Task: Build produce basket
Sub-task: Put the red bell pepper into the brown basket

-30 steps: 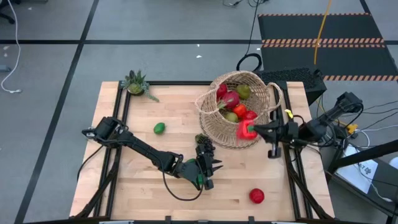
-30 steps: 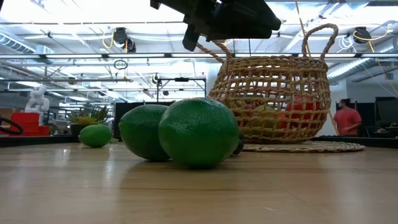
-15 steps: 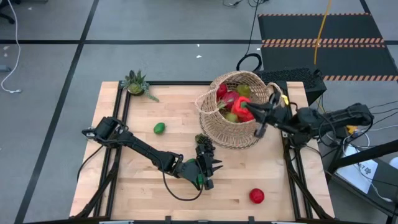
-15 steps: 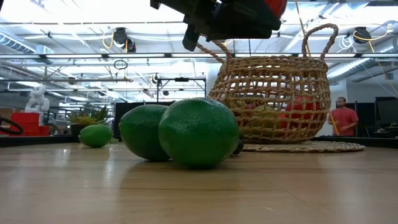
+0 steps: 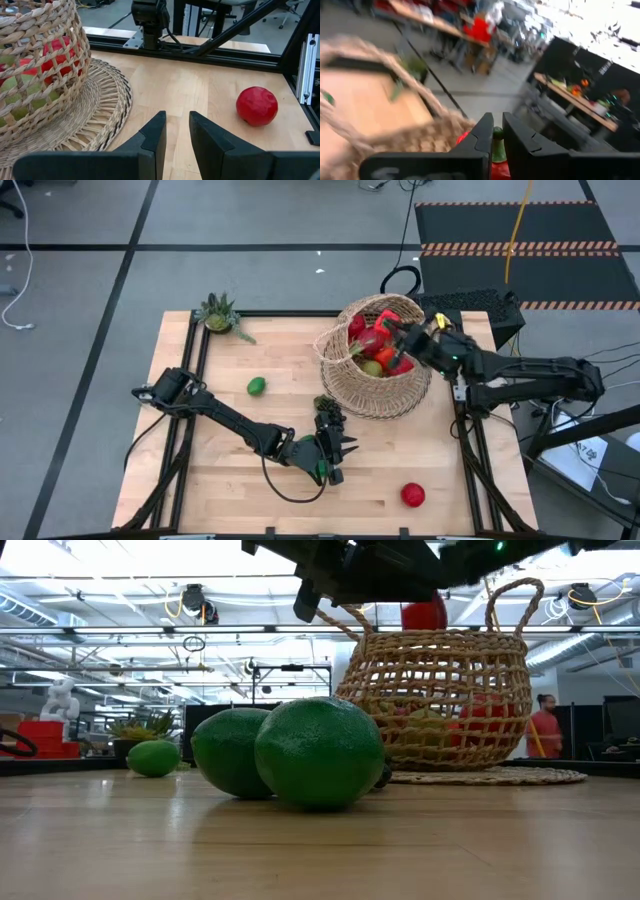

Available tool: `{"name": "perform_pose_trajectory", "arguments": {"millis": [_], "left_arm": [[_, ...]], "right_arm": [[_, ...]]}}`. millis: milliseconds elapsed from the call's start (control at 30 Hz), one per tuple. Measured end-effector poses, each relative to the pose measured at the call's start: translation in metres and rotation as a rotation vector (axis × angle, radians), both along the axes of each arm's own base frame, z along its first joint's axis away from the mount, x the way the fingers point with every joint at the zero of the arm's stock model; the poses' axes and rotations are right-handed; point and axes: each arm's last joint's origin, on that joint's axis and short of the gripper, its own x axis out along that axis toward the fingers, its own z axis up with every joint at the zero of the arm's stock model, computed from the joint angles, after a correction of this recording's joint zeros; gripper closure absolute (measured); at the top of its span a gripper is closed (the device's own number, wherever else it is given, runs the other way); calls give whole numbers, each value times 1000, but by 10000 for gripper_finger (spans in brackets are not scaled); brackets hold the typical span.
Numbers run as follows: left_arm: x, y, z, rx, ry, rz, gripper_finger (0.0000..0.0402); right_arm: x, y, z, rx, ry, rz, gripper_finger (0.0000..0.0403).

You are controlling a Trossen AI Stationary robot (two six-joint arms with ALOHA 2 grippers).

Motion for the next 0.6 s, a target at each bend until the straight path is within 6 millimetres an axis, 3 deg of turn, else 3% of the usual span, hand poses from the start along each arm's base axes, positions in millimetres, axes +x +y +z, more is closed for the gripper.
{"name": "perform_pose_trajectory", "arguments": {"millis": [300, 600], "left_arm": [[0, 0, -1, 7, 9, -1, 314], [0, 0, -1, 13, 12, -3, 314]], "right_arm": [[7, -26, -23, 33, 162, -151, 383], [10, -37, -35, 59, 230, -212, 383]]}}
